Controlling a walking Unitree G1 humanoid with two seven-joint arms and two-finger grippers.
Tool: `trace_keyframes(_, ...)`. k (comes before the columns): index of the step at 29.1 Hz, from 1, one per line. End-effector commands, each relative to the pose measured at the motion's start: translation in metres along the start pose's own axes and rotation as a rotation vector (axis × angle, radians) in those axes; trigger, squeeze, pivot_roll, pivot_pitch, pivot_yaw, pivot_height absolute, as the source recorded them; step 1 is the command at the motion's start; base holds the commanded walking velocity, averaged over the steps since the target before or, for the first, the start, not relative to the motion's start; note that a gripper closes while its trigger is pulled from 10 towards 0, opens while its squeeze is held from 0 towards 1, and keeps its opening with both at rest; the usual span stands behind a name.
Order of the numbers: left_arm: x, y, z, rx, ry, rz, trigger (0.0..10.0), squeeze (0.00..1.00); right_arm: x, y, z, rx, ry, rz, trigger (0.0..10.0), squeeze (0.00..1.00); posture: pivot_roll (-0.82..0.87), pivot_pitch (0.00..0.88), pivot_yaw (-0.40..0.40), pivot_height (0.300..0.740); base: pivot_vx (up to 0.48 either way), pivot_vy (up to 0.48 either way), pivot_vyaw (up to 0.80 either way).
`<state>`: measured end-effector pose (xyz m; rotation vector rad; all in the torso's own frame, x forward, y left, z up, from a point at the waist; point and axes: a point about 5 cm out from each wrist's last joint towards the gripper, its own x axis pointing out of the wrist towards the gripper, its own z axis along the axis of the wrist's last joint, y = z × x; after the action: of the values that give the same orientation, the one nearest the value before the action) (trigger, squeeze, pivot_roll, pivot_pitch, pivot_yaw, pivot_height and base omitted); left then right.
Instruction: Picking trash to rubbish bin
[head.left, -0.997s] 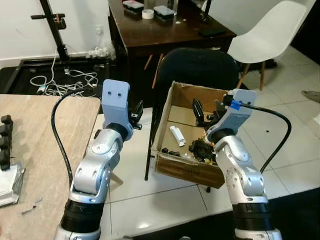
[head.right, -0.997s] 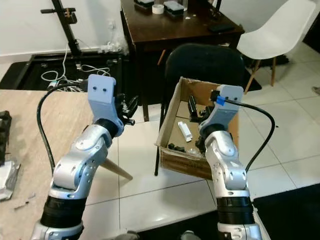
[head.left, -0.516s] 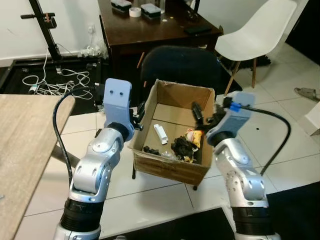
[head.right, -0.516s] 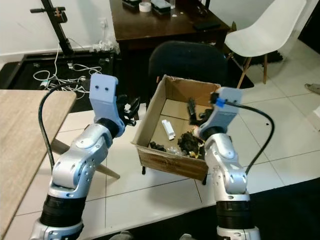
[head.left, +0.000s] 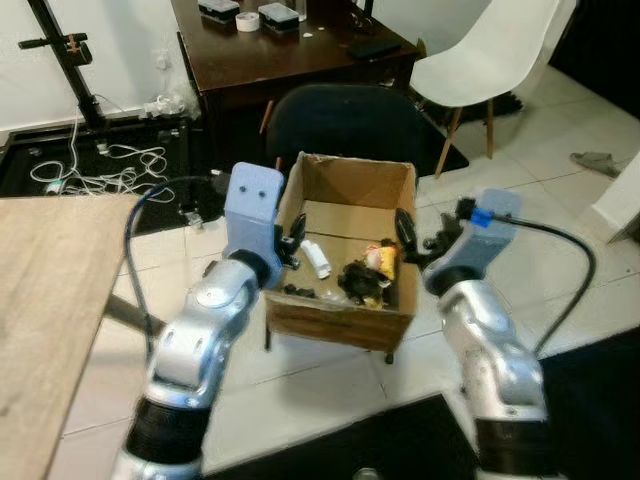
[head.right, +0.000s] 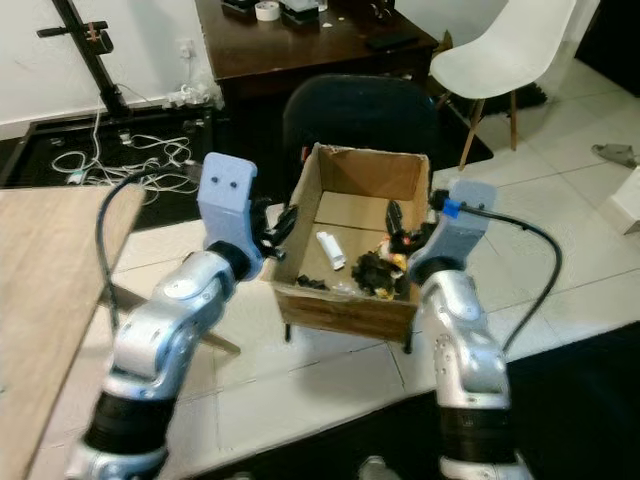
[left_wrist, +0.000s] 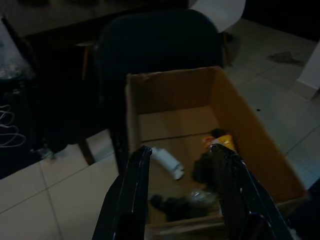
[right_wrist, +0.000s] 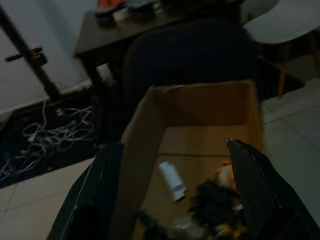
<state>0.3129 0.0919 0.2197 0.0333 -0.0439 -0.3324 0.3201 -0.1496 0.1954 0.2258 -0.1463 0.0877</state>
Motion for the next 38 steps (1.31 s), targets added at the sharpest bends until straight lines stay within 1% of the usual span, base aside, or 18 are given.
trace_keyframes(1, -0.001, -0.001, -0.003, 0.013, 0.006, -0.008, 10.0, 0.0, -0.002, 0.0, 0.0, -0.003, 0.006, -0.004, 10.0, 0.0, 0.08, 0.159, 0.027, 0.74, 0.0, 0.0, 0.0)
trace_keyframes(6, -0.003, -0.002, 0.001, 0.007, -0.032, -0.015, 10.0, 0.0, -0.003, 0.0, -0.001, -0.001, 0.01, -0.005, 10.0, 0.0, 0.08, 0.16, 0.03, 0.74, 0.0, 0.0, 0.0)
trace_keyframes(8, -0.004, -0.002, 0.001, 0.005, -0.031, -0.015, 10.0, 0.0, -0.003, 0.0, -0.001, 0.0, 0.011, -0.005, 10.0, 0.0, 0.08, 0.16, 0.03, 0.74, 0.0, 0.0, 0.0)
trace_keyframes(10, -0.003, -0.002, 0.001, -0.014, -0.025, -0.016, 10.0, 0.0, -0.003, 0.0, -0.002, 0.003, 0.013, -0.004, 10.0, 0.0, 0.08, 0.16, 0.031, 0.74, 0.0, 0.0, 0.0)
trace_keyframes(15, -0.004, 0.0, 0.0, -0.017, -0.015, -0.002, 10.0, 0.0, -0.003, 0.001, -0.003, 0.008, 0.018, -0.001, 10.0, 0.0, 0.09, 0.16, 0.035, 0.74, 0.0, 0.0, 0.0)
trace_keyframes(19, -0.005, 0.0, 0.0, -0.051, -0.016, -0.005, 10.0, 0.0, -0.004, 0.003, -0.005, 0.017, 0.026, 0.006, 10.0, 0.0, 0.08, 0.156, 0.037, 0.74, 0.0, 0.0, 0.0)
trace_keyframes(24, -0.006, 0.0, 0.0, -0.071, -0.018, -0.008, 10.0, 0.0, -0.005, 0.005, -0.007, 0.02, 0.031, 0.016, 10.0, 0.0, 0.09, 0.149, 0.034, 0.74, 0.0, 0.0, 0.0)
trace_keyframes(26, -0.007, -0.001, 0.001, -0.083, -0.019, -0.01, 10.0, 0.0, -0.004, 0.007, -0.007, 0.023, 0.032, 0.023, 10.0, 0.0, 0.09, 0.149, 0.034, 0.74, -0.279, 0.0, 0.0)
trace_keyframes(38, -0.008, -0.002, 0.002, -0.091, -0.024, -0.014, 10.0, 0.0, -0.005, 0.011, -0.007, 0.026, 0.033, 0.039, 10.0, 0.0, 0.09, 0.133, 0.029, 0.74, -0.353, 0.0, 0.0)
